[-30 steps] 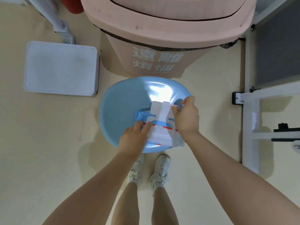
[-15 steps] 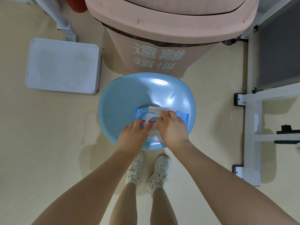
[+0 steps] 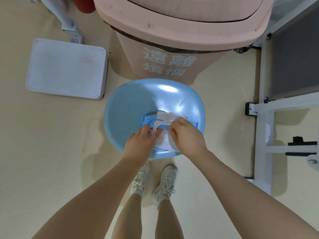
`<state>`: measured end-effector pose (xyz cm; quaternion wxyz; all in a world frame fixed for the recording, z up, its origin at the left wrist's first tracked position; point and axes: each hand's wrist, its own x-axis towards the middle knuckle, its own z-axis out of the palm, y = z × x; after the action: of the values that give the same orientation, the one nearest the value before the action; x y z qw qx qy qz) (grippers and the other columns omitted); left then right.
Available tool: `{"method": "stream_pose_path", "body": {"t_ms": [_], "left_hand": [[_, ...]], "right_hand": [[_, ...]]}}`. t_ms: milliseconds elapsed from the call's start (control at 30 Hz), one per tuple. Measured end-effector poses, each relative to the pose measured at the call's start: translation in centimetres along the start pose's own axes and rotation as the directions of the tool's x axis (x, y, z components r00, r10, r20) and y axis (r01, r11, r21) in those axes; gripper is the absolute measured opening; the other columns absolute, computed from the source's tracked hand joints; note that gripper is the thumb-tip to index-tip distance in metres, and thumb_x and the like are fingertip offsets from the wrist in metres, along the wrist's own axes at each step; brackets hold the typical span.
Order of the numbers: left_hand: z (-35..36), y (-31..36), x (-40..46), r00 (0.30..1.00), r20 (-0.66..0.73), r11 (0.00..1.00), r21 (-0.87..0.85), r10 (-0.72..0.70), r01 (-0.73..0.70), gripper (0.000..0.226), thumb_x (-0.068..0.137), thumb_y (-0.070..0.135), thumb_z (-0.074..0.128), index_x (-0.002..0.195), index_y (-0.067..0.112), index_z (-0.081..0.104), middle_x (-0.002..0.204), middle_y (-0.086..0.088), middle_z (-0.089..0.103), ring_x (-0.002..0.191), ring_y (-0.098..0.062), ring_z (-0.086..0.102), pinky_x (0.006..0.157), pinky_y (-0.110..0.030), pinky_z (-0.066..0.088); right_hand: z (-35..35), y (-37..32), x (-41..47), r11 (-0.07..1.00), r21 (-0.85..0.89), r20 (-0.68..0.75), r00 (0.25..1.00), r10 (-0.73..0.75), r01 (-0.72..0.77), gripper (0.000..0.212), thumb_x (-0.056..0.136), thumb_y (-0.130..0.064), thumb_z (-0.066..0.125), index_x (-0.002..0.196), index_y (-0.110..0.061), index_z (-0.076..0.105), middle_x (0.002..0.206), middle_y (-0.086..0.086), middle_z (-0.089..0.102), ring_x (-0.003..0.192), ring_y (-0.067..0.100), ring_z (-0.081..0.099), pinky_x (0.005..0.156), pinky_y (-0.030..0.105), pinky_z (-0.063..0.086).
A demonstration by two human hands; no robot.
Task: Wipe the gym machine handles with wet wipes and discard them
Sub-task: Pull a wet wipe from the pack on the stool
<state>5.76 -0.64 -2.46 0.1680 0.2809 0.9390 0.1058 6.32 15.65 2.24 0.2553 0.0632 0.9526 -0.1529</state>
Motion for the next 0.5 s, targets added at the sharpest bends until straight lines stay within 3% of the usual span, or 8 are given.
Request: {"method": "stream_pose_path", "body": {"t_ms": [67, 100, 167, 200, 267, 333, 433, 500], "left_hand": [[0.1, 0.0, -0.1, 1.0, -0.002, 1.0, -0.008, -0.009, 0.009, 0.068, 0.038, 0.013, 0.09, 0.102, 0.022, 0.071, 0.079, -0.008, 0.062, 0.055, -0.022, 0.062, 0.041, -0.026, 0.047], [0.1, 0.0, -0.2, 1.0, -0.003, 1.0, -0.009, -0.014, 0.014, 0.068, 0.037, 0.013, 0.091, 0.102, 0.022, 0.071, 0.08, -0.008, 0.063, 0.056, -0.022, 0.063, 0.041, -0.026, 0.047], [0.3, -0.2, -0.2, 1.0, 0.005, 1.0, -0.01, -0.012, 0.012, 0.069, 0.037, 0.013, 0.091, 0.102, 0.022, 0.071, 0.081, -0.008, 0.063, 0.058, -0.022, 0.064, 0.042, -0.025, 0.048], [0.3, -0.2, -0.3, 1.0, 0.012, 1.0, -0.013, -0.013, 0.014, 0.069, 0.038, 0.013, 0.091, 0.103, 0.022, 0.07, 0.082, -0.009, 0.063, 0.06, -0.022, 0.065, 0.042, -0.026, 0.048], [0.4, -0.3, -0.3, 1.0, 0.014, 1.0, -0.016, -0.012, 0.012, 0.071, 0.04, 0.012, 0.09, 0.107, 0.022, 0.069, 0.084, -0.009, 0.062, 0.062, -0.024, 0.065, 0.042, -0.027, 0.048], [0.3, -0.3, -0.4, 1.0, 0.019, 0.999, -0.035, -0.015, 0.016, 0.069, 0.044, 0.011, 0.089, 0.109, 0.022, 0.068, 0.086, -0.009, 0.062, 0.065, -0.025, 0.066, 0.042, -0.029, 0.048], [-0.1, -0.2, -0.4, 1.0, 0.002, 0.997, -0.078, -0.024, 0.024, 0.065, 0.048, 0.009, 0.087, 0.109, 0.022, 0.067, 0.086, -0.008, 0.063, 0.067, -0.025, 0.066, 0.042, -0.028, 0.047], [-0.2, -0.2, -0.4, 0.999, 0.012, 0.996, -0.078, -0.038, 0.039, 0.066, 0.048, 0.009, 0.086, 0.109, 0.022, 0.066, 0.086, -0.007, 0.063, 0.066, -0.023, 0.066, 0.042, -0.028, 0.047]], "right_hand": [[0.3, -1.2, 0.1, 0.99, -0.137, 0.009, 0.999, -0.031, 0.032, 0.018, 0.075, -0.022, 0.069, 0.09, -0.012, 0.067, 0.097, 0.007, 0.06, 0.082, 0.025, 0.061, 0.053, 0.026, 0.037], [0.6, -1.7, 0.2, 0.977, -0.208, 0.024, 0.999, -0.036, 0.04, 0.025, 0.052, -0.019, 0.083, 0.071, -0.012, 0.068, 0.078, 0.007, 0.061, 0.063, 0.024, 0.061, 0.045, 0.022, 0.034], [1.3, -2.0, 0.5, 0.973, -0.23, -0.032, 0.999, -0.018, 0.01, 0.034, 0.024, -0.005, 0.083, 0.05, -0.009, 0.061, 0.057, 0.008, 0.058, 0.045, 0.024, 0.056, 0.037, 0.018, 0.033], [1.6, -1.9, 0.5, 0.97, -0.242, -0.068, 0.997, -0.038, 0.02, 0.031, 0.028, -0.001, 0.08, 0.053, -0.005, 0.062, 0.059, 0.013, 0.059, 0.049, 0.027, 0.059, 0.038, 0.021, 0.036], [1.4, -2.1, 0.4, 0.984, -0.175, -0.04, 0.998, -0.04, 0.033, 0.019, 0.062, 0.004, 0.068, 0.08, 0.005, 0.064, 0.086, 0.022, 0.06, 0.083, 0.035, 0.062, 0.052, 0.032, 0.04], [2.0, -1.0, 0.7, 0.986, -0.161, -0.007, 0.999, -0.044, 0.042, 0.023, 0.087, -0.003, 0.045, 0.107, 0.001, 0.056, 0.112, 0.019, 0.052, 0.111, 0.033, 0.048, 0.067, 0.034, 0.035], [1.1, 0.0, 0.6, 0.983, 0.181, 0.045, 0.998, -0.047, 0.038, 0.014, 0.09, -0.007, 0.04, 0.089, -0.009, 0.054, 0.097, 0.013, 0.051, 0.099, 0.029, 0.048, 0.074, 0.035, 0.038], [0.0, 1.0, 0.3, 0.856, 0.515, 0.09, 0.996, 0.003, -0.049, 0.02, 0.091, -0.003, 0.042, 0.075, -0.015, 0.046, 0.081, 0.005, 0.047, 0.078, 0.02, 0.046, 0.068, 0.03, 0.035]]}}
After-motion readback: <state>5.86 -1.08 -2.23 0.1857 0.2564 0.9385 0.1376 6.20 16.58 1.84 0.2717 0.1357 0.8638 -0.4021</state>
